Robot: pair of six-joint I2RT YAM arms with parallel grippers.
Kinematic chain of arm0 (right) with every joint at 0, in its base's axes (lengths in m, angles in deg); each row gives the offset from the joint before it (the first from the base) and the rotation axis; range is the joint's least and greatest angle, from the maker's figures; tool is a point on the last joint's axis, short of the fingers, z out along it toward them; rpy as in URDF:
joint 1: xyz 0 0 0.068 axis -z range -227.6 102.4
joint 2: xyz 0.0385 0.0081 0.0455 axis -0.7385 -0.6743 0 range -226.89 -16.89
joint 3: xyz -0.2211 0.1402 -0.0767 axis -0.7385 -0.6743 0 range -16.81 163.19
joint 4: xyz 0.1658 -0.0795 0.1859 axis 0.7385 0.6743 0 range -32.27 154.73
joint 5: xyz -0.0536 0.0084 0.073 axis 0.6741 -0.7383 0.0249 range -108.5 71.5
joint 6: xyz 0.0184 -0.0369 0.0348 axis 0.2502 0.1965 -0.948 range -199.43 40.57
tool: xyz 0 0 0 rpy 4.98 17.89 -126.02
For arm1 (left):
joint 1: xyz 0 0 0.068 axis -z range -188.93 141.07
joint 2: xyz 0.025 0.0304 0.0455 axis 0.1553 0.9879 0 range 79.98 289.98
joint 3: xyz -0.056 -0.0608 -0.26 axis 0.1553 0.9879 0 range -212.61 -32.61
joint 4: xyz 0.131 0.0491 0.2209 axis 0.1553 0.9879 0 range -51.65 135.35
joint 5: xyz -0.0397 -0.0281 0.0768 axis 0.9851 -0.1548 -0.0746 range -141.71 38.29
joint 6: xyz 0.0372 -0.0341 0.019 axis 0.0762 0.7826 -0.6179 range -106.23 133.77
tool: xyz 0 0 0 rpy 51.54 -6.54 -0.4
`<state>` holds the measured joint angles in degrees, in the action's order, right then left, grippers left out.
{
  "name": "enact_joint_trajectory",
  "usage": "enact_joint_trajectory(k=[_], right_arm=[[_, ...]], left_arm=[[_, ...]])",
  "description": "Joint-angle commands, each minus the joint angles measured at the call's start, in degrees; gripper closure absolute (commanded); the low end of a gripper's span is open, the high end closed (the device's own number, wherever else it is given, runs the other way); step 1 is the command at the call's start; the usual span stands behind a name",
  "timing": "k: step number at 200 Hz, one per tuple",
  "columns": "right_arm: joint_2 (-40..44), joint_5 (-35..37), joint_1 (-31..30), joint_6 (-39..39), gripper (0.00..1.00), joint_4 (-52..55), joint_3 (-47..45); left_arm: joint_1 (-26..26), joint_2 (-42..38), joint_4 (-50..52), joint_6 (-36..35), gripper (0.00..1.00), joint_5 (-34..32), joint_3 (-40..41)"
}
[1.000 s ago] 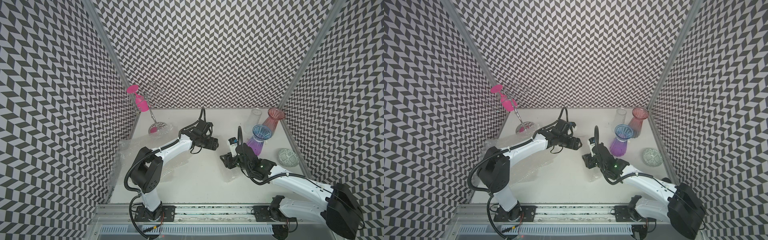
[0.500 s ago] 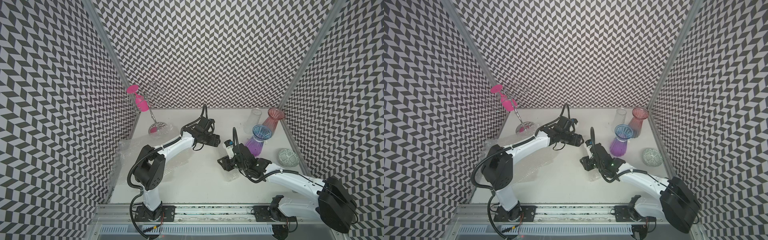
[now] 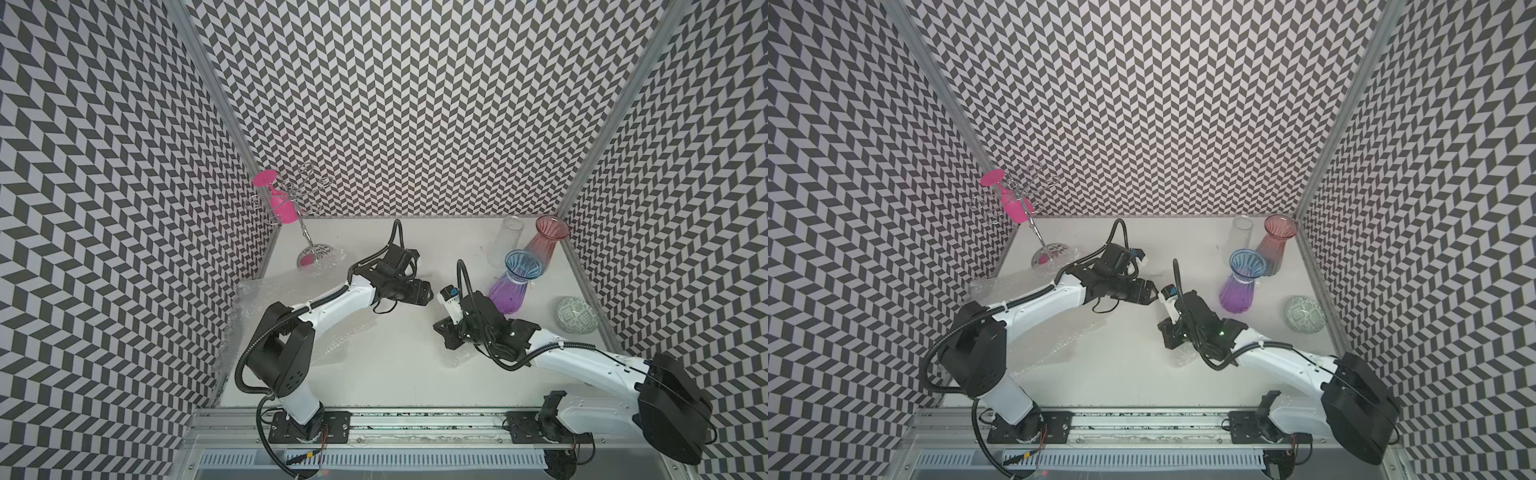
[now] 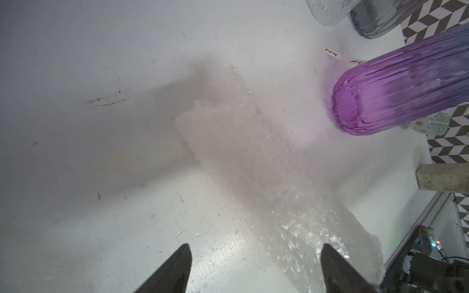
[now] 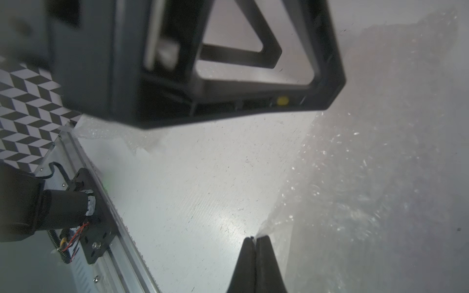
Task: Unwrap the vase from the bubble wrap
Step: Adjust the bubble wrap at the center of the board.
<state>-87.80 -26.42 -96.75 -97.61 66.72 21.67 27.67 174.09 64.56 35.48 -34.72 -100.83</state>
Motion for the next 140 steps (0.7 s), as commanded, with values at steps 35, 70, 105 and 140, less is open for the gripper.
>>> enact_joint_trajectory(k=[35,70,105,140], right_arm=[[4.9,-2.2,-6.1,0.0,1.0,-6.8,-2.6],[2.9,-3.5,-7.2,-1.1,1.0,-10.4,-4.5],[1.0,-4.3,-8.8,-0.7,0.95,-12.6,-4.3],[2.5,-3.8,-9.4,-0.1,0.87,-15.0,-5.1]], left_arm=[[0.1,-5.2,-3.6,2.9,0.16,3.3,5.2],[0.9,-4.2,-4.2,4.1,0.16,3.2,6.7],[2.9,-3.5,-3.9,4.7,0.21,0.8,8.2],[3.0,-3.7,-5.6,4.7,0.31,-0.6,12.5]])
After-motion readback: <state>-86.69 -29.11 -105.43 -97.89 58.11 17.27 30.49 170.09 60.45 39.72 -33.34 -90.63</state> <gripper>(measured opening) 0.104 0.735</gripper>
